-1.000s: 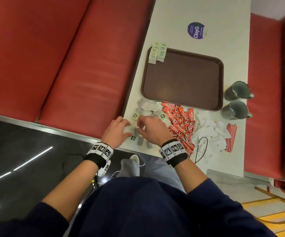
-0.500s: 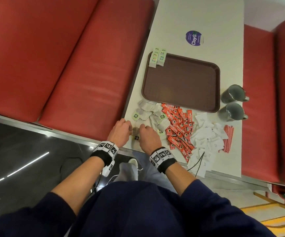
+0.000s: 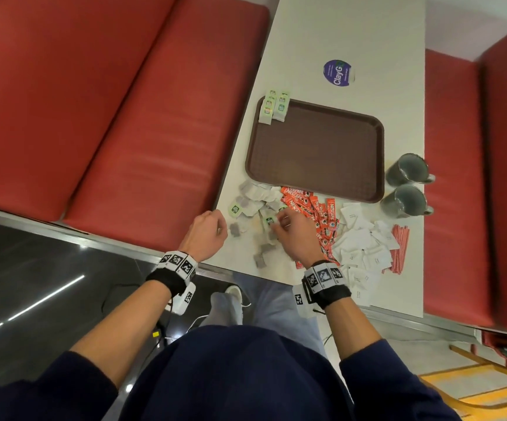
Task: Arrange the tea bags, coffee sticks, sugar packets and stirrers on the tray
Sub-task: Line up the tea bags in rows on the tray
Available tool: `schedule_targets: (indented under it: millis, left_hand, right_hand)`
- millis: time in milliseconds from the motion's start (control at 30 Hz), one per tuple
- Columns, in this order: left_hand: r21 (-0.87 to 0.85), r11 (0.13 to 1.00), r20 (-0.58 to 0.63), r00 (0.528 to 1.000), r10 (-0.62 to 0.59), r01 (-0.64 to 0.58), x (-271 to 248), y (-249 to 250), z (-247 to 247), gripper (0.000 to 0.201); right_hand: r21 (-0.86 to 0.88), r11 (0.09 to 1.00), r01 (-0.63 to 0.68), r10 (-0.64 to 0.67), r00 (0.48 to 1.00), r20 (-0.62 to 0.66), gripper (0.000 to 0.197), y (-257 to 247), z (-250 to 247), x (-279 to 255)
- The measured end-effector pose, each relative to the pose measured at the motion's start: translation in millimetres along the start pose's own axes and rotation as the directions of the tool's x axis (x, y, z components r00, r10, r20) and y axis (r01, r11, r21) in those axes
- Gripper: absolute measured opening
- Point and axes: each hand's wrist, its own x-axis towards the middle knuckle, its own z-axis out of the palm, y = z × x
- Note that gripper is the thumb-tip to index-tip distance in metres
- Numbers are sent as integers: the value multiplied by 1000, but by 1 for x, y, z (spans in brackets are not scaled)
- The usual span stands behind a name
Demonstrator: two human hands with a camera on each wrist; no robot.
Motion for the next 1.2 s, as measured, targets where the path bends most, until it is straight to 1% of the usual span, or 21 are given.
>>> schedule_targets:
  millis: [67,133,200,300,333,433,467,500,567,633,700,733,800,833,867,933,1000,1100,1133,1167,1200]
  left_hand:
    - [-99,995,6,1000,-16,17,-1,6,-6,11]
    - [-184,983,-1,1000,5,-5,-6,15,-13,16]
    - [-258,966,-14,999,30,-32,-7,24,-17,14]
    - [-326,945,-9,1000,26,-28,-6,39,-18,7]
    - [-335,942,-3,1000,27,-27,-5,43,-19,8]
    - [-389,921,55,997,53,-28,-5,52,-21,31]
    - [-399,916,71,995,67,-33,-5,55,-21,34]
    - [-392,919,70,995,78,-44,-3,57,-21,32]
    - [-359,931,32,996,88,-70,3,62,-21,20]
    - [-341,934,-13,994,110,-107,9,65,-21,11]
    - [-277,949,-55,988,143,-153,16,67,-22,5]
    - [-260,953,-62,987,146,-157,19,69,-23,4]
    - [-304,942,-62,990,127,-140,26,77,-26,7]
    - [-367,922,-44,992,116,-124,29,82,-28,8]
    - [-463,882,1,994,106,-93,31,90,-31,10]
    - [-663,748,119,986,120,-11,35,107,-37,11]
    - [-782,619,198,970,139,71,41,120,-43,16]
    - [-886,437,233,963,134,153,52,132,-52,29]
    - [-901,403,232,963,134,161,56,134,-54,31]
    - [-907,394,222,965,142,150,60,135,-55,30]
    - [-906,405,202,967,155,124,64,135,-56,28]
  right_hand:
    - [28,997,-68,70,995,-71,10,11,-15,5]
    - [-11,996,-84,82,991,-107,9,20,-21,9]
    - [-80,993,-91,84,993,-86,9,26,-21,10]
    - [-159,983,-92,86,995,-42,15,27,-13,11]
    - [-194,978,-79,72,996,-42,17,26,-10,13]
    - [-281,957,-72,55,996,-68,16,24,0,17]
    - [-288,955,-75,54,995,-78,15,24,1,18]
    - [-283,956,-77,54,995,-88,13,24,2,19]
    - [-244,967,-69,50,995,-85,9,25,-1,20]
    - [-189,981,-43,33,998,-53,13,23,-11,19]
    - [-118,993,3,-5,1000,-14,17,16,-28,17]
    - [-73,997,29,-28,1000,14,19,10,-39,16]
    - [46,995,88,-92,992,91,21,-5,-61,12]
    - [124,986,112,-128,983,129,20,-15,-72,10]
    - [203,971,129,-162,975,154,19,-25,-82,9]
    - [297,943,153,-204,967,149,16,-42,-96,11]
    - [299,939,168,-202,975,88,15,-53,-102,21]
    - [279,946,163,-165,986,-16,14,-59,-104,42]
    - [276,949,154,-152,988,-31,14,-59,-104,50]
    - [278,949,152,-147,988,-37,13,-60,-105,56]
    - [290,945,151,-146,988,-38,12,-62,-107,61]
